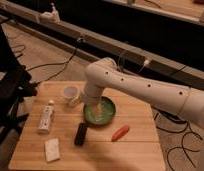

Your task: Wipe the white sponge on the table

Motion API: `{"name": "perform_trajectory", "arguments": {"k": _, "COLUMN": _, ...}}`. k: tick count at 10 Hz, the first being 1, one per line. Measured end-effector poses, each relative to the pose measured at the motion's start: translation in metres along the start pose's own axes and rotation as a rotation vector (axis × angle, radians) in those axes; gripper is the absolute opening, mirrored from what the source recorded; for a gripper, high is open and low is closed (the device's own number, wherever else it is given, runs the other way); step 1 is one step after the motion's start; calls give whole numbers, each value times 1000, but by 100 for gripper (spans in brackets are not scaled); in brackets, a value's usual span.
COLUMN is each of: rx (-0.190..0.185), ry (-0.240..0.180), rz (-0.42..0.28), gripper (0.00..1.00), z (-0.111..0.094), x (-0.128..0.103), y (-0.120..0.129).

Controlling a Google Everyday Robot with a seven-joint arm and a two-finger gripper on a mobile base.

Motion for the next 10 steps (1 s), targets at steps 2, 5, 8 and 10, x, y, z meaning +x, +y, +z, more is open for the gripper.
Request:
{"name": "perform_trajectory", "arguments": {"k": 2, "rx": -6, "ry": -10, "rz": 1, "gripper": 80, "z": 2, "x": 0, "y": 2}}
{"name": "perform_trajectory", "arguments": {"k": 5, "rx": -111, "ry": -27, "rz": -109, "gripper": 80, "z": 31, "x": -21, "y": -12}}
{"name": "perform_trajectory", "arguments": {"k": 8, "rx": -202, "ry": -54, "rz": -254, "gripper": 80, "z": 73, "x": -59, "y": -46}}
{"name": "perform_trajectory", "arguments": {"k": 10, "rx": -231, "ry": -92, "rz": -334, "gripper": 80, "z": 102, "x": -87, "y": -70}}
